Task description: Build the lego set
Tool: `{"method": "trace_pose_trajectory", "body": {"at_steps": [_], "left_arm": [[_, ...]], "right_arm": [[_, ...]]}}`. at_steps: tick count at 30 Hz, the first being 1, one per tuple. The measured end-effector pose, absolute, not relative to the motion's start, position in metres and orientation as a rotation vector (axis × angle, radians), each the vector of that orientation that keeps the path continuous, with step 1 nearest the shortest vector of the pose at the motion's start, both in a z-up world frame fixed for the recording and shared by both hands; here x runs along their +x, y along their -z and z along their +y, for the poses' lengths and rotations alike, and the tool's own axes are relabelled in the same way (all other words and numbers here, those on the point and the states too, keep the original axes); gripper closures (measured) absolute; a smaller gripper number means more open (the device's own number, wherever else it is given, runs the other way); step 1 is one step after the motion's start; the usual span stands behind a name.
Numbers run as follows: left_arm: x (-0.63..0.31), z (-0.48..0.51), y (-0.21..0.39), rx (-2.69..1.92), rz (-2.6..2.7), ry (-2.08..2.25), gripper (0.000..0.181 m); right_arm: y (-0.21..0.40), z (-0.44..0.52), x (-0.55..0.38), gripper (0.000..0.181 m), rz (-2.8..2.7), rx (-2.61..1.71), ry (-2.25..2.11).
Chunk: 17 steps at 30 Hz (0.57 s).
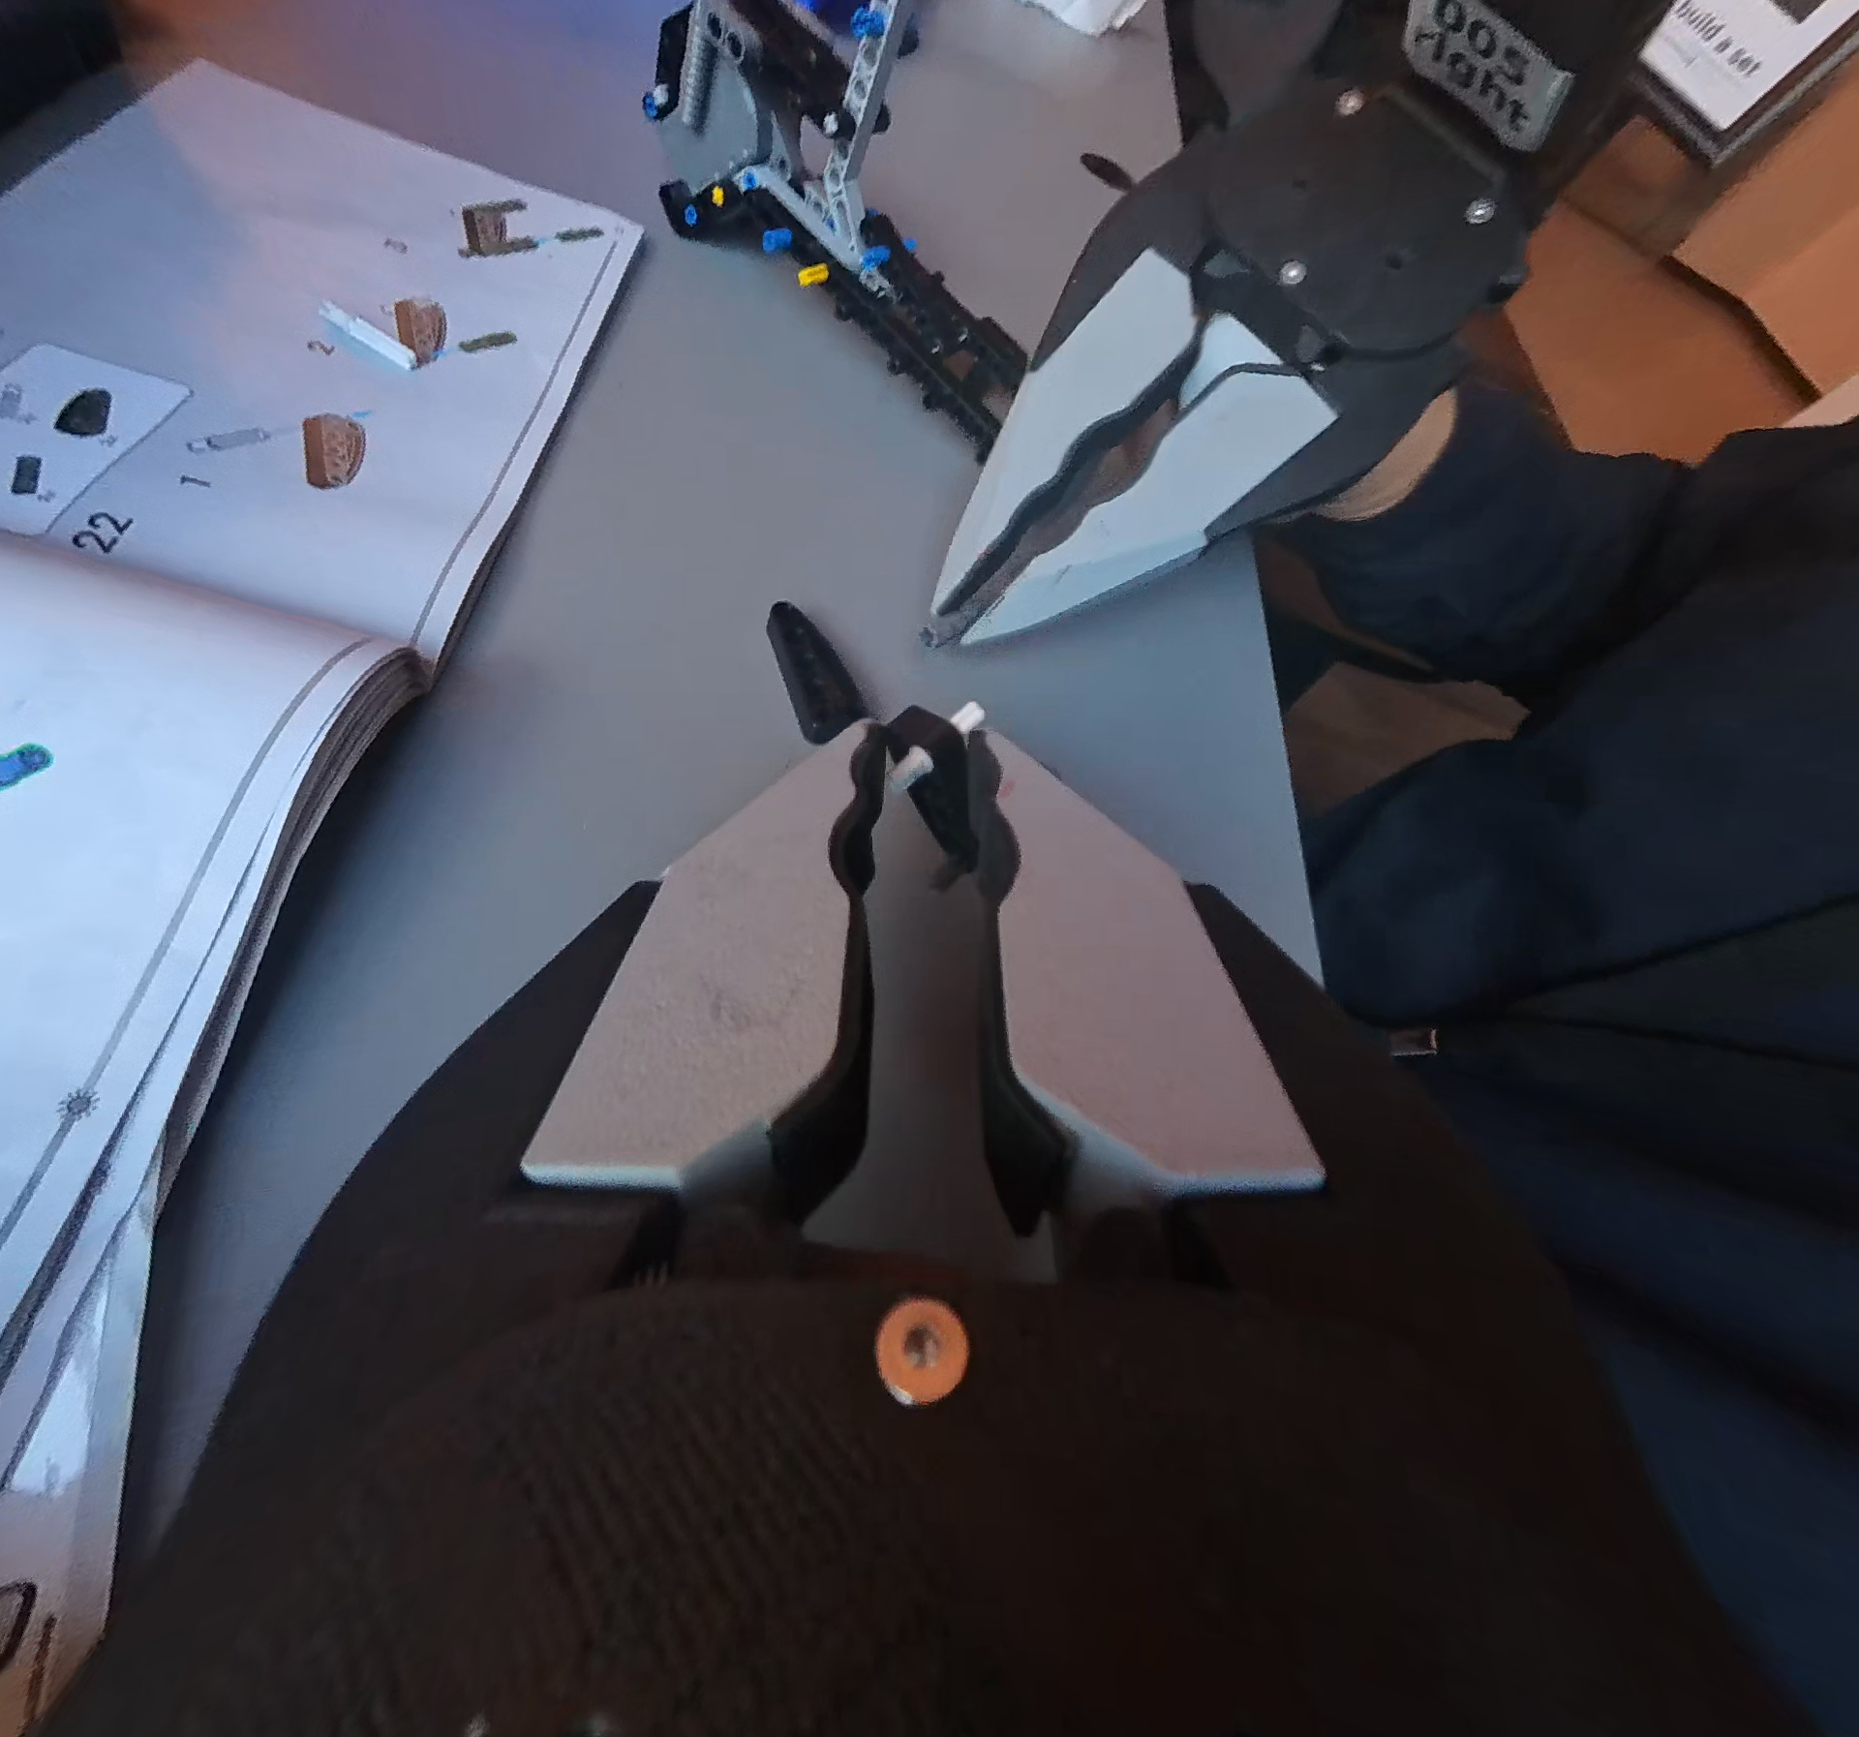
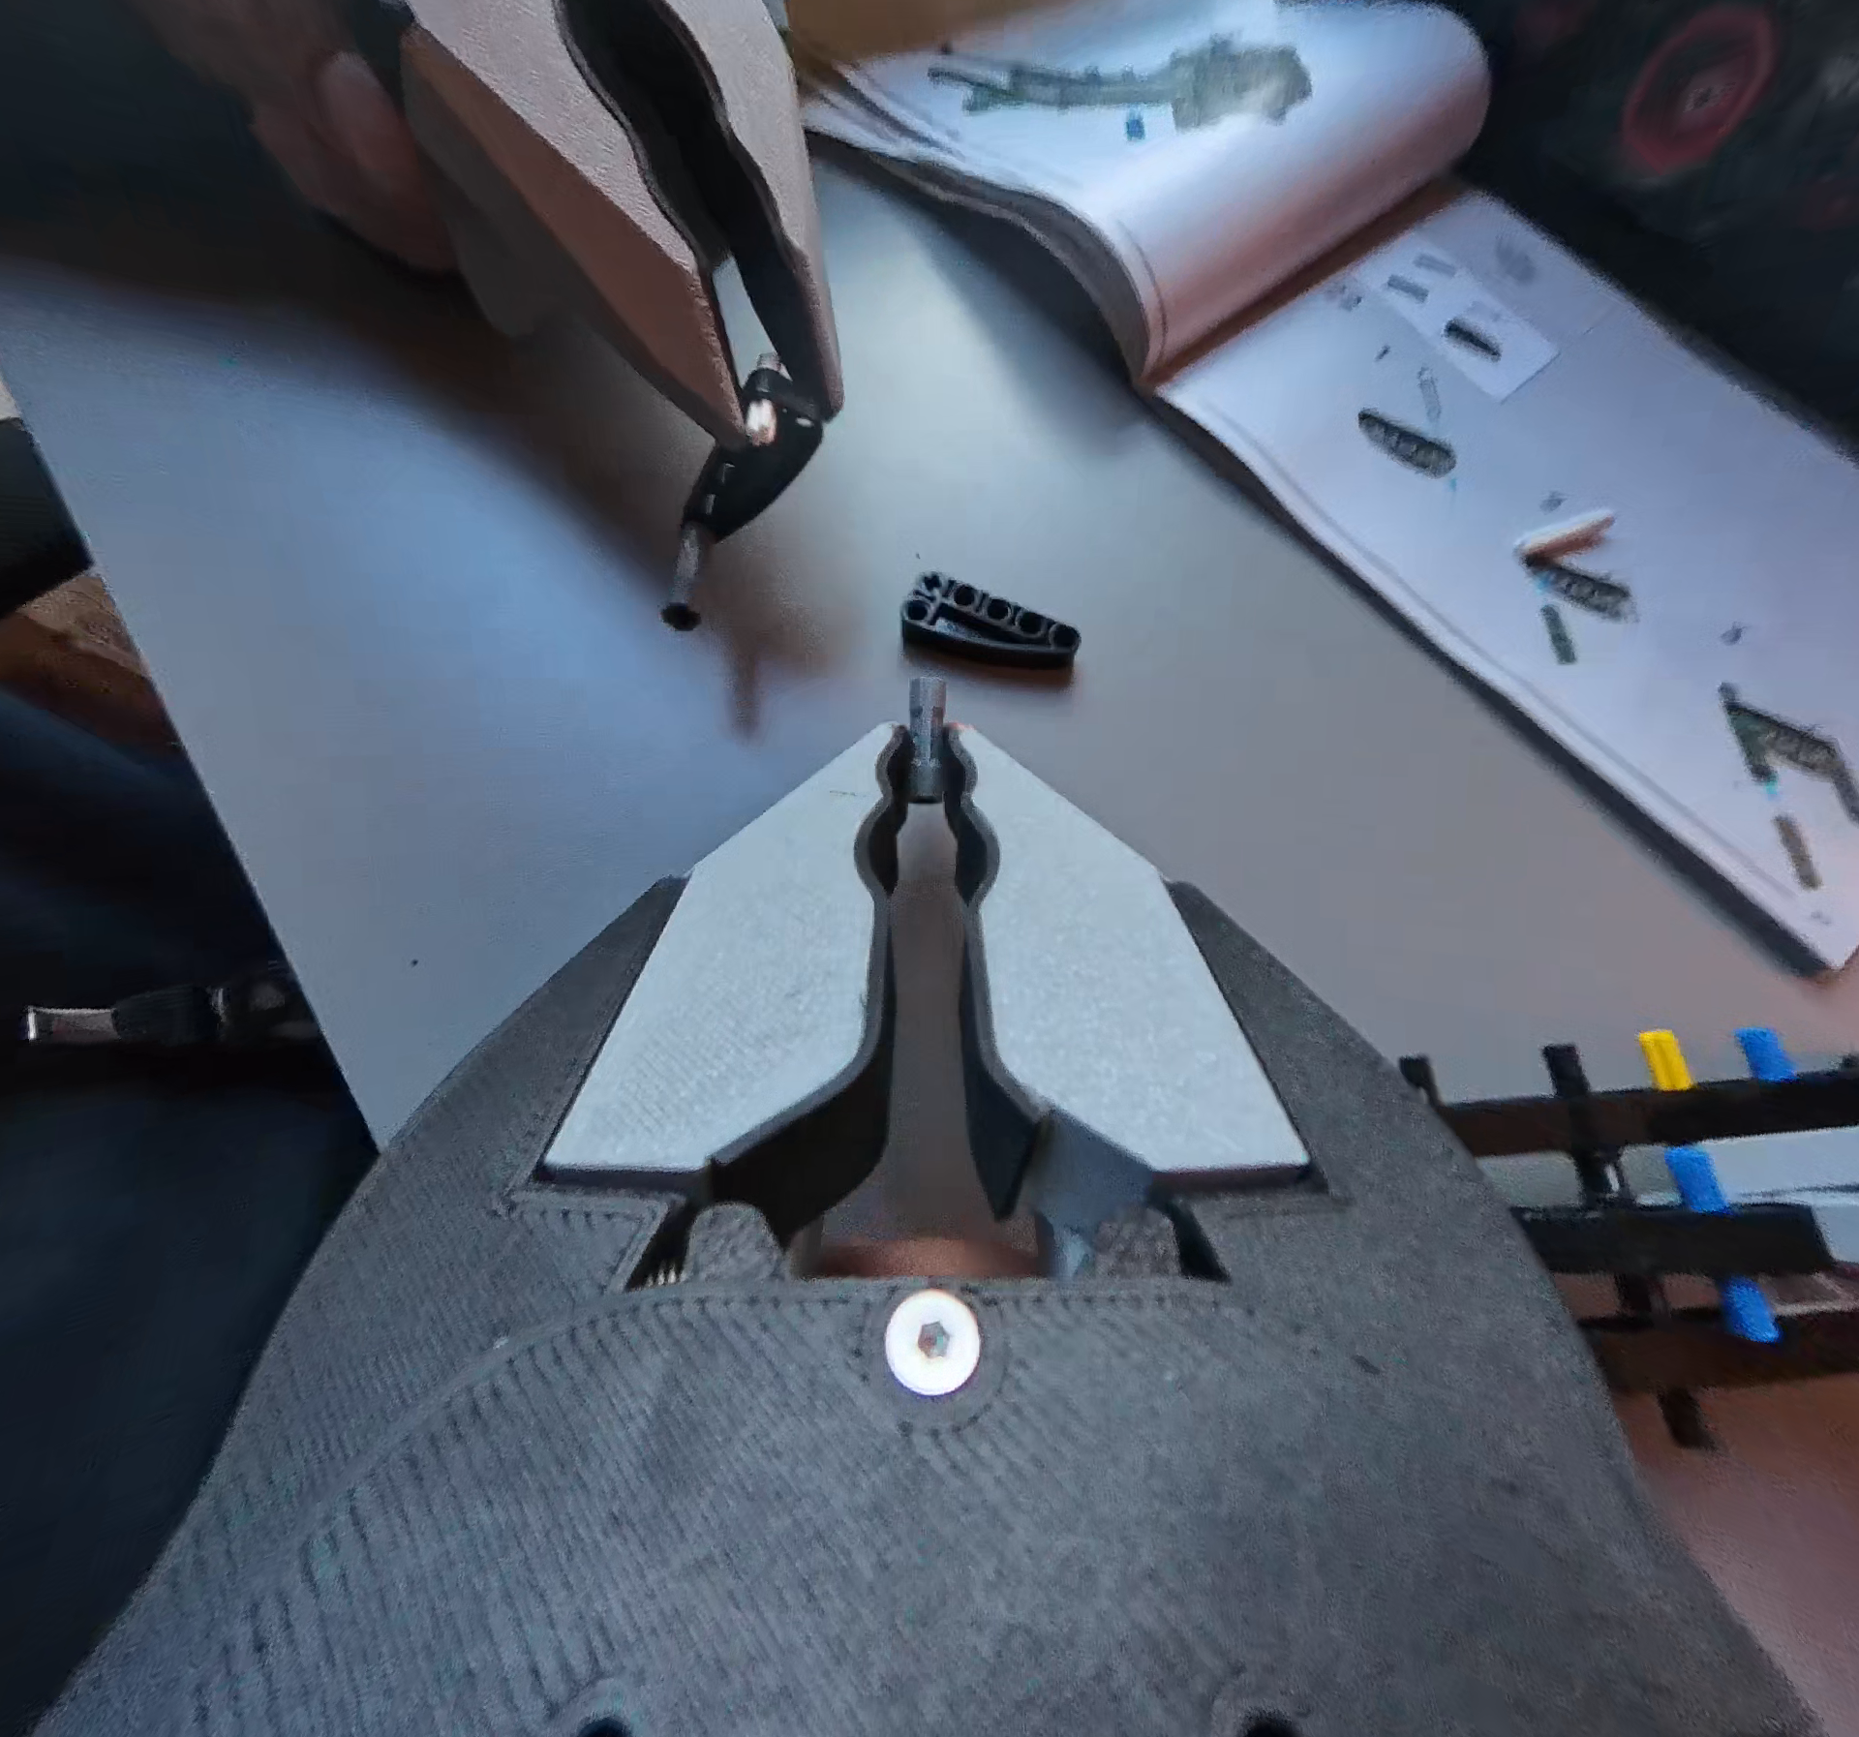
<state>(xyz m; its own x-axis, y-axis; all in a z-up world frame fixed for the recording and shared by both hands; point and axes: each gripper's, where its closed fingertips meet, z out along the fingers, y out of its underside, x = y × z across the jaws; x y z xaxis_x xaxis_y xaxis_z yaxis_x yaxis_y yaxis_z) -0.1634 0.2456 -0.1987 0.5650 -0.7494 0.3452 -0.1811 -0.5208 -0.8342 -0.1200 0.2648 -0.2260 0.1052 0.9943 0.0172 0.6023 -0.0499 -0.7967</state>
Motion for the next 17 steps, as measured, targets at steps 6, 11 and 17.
{"method": "trace_pose_trajectory", "body": {"at_steps": [6, 11, 17], "left_arm": [[-0.16, 0.242, 0.19, -1.9, 0.859, 0.829, 0.168], [-0.154, 0.236, 0.19, -1.814, 0.994, 0.695, 0.168], [-0.154, 0.24, 0.197, -1.796, 1.067, 0.518, 0.169]], "right_arm": [[0.208, 0.249, -0.129, 0.179, -1.635, -1.524, -0.857], [0.196, 0.237, -0.137, 0.178, -1.625, -1.458, -1.013], [0.194, 0.236, -0.14, 0.178, -1.615, -1.466, -1.043]]}}
